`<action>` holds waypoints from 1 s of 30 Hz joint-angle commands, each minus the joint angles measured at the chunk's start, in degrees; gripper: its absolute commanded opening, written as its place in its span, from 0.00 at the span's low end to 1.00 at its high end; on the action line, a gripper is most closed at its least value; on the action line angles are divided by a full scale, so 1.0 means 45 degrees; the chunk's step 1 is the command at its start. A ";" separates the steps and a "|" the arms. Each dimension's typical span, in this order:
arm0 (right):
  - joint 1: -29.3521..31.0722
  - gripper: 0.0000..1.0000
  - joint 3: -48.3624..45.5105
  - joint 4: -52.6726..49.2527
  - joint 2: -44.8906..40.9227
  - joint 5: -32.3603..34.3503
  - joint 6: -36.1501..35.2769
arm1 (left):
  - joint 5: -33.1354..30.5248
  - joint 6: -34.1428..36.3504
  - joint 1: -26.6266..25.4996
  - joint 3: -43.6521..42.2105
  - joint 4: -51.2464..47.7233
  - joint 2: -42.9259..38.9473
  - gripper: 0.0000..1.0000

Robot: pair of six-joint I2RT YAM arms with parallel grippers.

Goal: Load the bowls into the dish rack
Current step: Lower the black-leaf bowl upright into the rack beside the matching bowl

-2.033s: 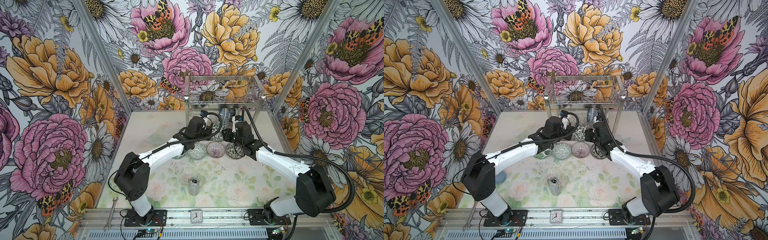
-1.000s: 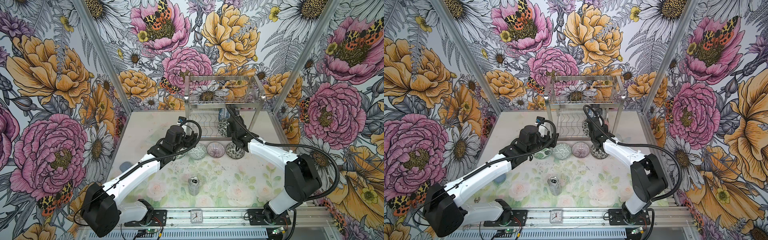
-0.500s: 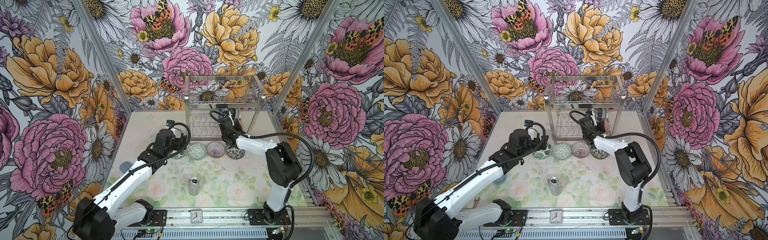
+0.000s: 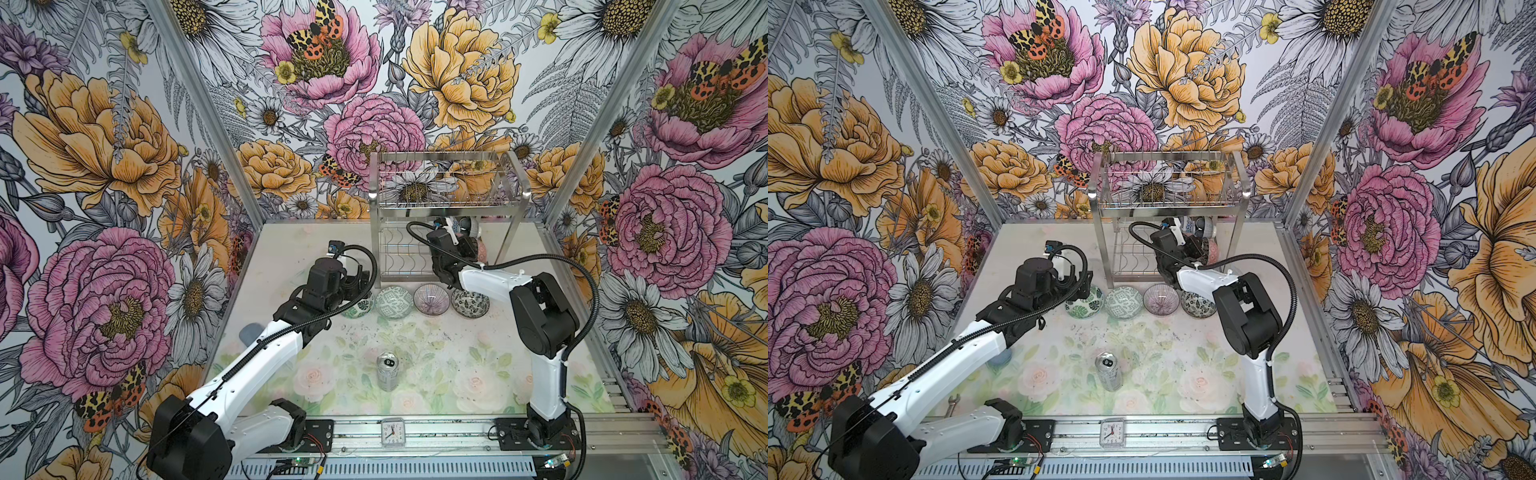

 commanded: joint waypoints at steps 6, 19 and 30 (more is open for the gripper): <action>0.0149 0.00 0.0506 0.0563 0.0514 0.0698 -0.0238 | 0.0584 0.0018 0.0440 -0.0344 0.0227 -0.0108 0.99; 0.0223 0.00 0.0941 0.0347 0.1295 0.0582 -0.0307 | 0.0644 0.0033 0.0524 -0.0414 0.0238 -0.0226 0.99; 0.0330 0.00 0.1171 0.0151 0.1784 0.0251 -0.0134 | 0.0674 0.0005 0.0562 -0.0478 0.0268 -0.0212 0.99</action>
